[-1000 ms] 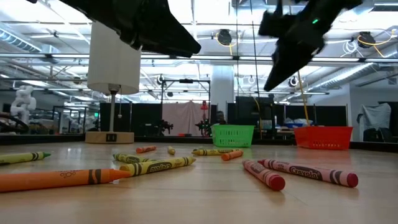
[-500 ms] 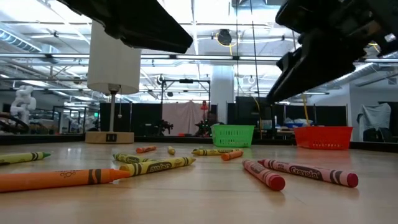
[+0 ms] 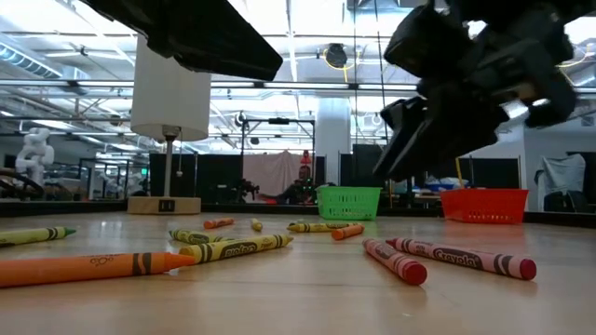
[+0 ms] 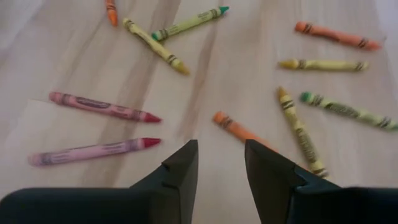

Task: Sort crayons
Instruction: Put the orange crayon into the yellow bin

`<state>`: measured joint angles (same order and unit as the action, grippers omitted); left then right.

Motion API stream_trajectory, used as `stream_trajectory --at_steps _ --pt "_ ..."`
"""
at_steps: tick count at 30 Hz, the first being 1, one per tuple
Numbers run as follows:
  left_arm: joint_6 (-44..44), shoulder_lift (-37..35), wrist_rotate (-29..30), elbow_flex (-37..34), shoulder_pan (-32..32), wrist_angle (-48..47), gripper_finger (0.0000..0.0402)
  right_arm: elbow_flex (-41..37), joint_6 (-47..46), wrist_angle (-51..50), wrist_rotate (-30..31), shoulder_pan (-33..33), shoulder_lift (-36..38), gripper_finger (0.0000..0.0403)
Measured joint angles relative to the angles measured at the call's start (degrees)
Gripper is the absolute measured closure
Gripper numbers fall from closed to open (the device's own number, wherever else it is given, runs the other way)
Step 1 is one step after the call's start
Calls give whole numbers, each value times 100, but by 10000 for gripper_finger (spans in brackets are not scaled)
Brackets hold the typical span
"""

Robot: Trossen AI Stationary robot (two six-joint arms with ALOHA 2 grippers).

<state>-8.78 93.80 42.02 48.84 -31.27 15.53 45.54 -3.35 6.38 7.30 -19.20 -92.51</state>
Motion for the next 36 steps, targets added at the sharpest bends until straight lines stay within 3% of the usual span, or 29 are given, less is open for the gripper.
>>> stream_trajectory --at_steps 8,12,23,36 --pt "-2 0 0 0 0 -7 153 4 983 331 -742 555 -162 212" --pt "-8 0 0 0 0 -31 153 7 1312 512 -739 716 -380 196" --pt "-149 0 0 0 0 -240 153 4 1750 761 -1165 951 -839 215" --pt "-150 0 0 0 0 -260 153 15 1520 715 -1250 1060 -1111 254"
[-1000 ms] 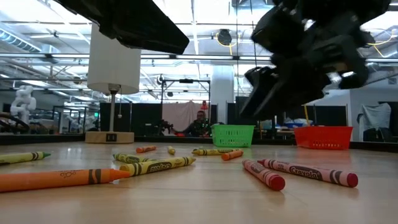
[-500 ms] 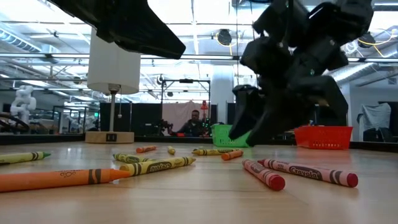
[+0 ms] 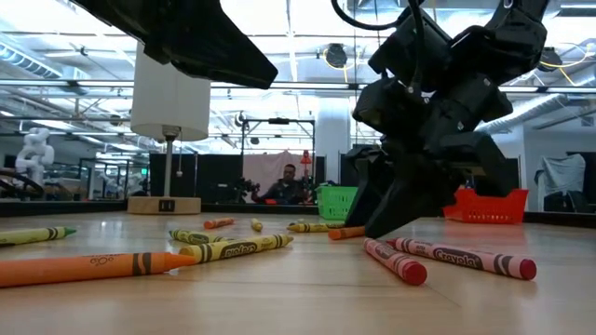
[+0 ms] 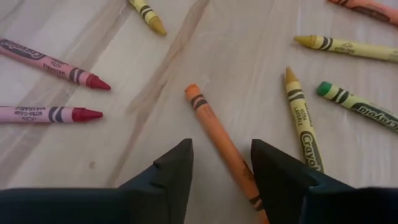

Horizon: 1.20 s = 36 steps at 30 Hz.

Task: Sort crayons
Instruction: Put the orange crayon into the yellow bin

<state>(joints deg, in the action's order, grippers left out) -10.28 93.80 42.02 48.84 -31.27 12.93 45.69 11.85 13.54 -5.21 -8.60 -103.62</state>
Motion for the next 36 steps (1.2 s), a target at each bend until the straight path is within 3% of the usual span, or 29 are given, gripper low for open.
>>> stream_trajectory --at_steps 12,21,32,36 --pt "1 0 0 0 0 -22 153 8 -646 -999 106 -166 38 317" --pt "1 0 0 0 0 -20 153 0 -1346 -1103 444 -416 38 393" --pt "1 0 0 0 0 -16 153 -11 -2031 -1002 1242 -882 181 400" --pt "1 0 1 0 0 -13 153 -30 -2147 -1026 1257 -1026 448 400"
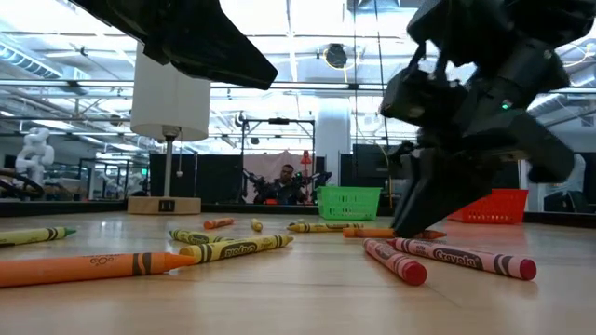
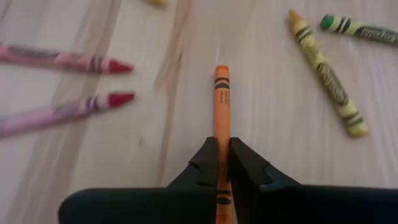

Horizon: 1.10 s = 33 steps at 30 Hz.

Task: Sort crayons
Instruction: Put the orange crayon into the yellow bin

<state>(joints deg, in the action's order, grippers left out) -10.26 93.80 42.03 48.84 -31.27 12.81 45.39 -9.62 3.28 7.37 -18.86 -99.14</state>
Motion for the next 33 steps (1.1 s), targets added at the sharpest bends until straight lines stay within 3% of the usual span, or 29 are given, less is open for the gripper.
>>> stream_trajectory --at_steps 7,20,26,33 --pt "1 -1 1 0 0 47 153 -2 215 -2 47 -168 672 401" --pt "48 0 9 0 0 45 153 9 1578 108 1074 -489 1975 401" --pt "549 -1 44 0 0 503 153 9 2041 259 1520 -686 2304 401" --pt "1161 -2 47 0 0 1121 153 11 2504 633 1533 -852 2431 401"
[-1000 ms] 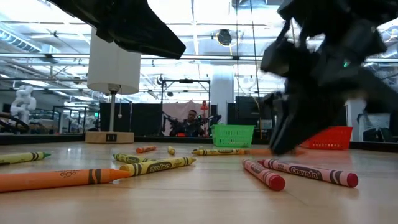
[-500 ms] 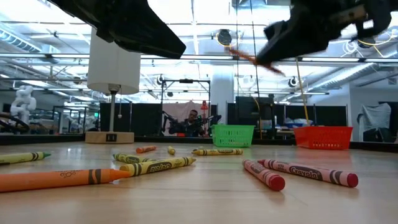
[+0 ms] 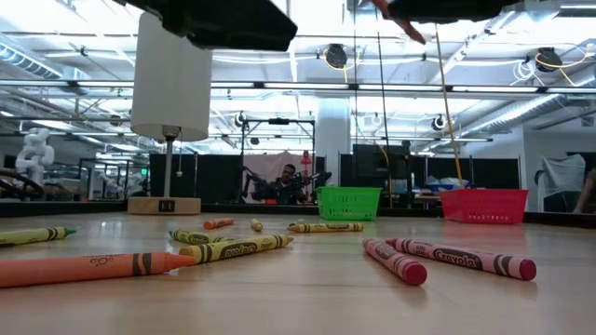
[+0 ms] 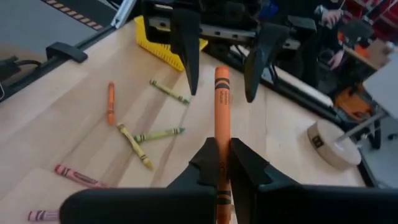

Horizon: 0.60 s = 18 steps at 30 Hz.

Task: Sort crayons
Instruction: Put the orange crayon into the yellow bin

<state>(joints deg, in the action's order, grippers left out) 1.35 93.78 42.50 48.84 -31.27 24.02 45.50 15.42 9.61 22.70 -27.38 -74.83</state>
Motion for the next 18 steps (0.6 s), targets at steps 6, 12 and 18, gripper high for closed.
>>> stream_trajectory --at_steps 6,12,18 --pt "223 0 0 0 0 129 153 2 272 255 2 -47 0 401" --pt "260 0 0 0 0 128 153 4 502 434 0 -50 0 401" --pt "546 0 0 1 0 450 153 9 330 646 0 -50 -15 401"
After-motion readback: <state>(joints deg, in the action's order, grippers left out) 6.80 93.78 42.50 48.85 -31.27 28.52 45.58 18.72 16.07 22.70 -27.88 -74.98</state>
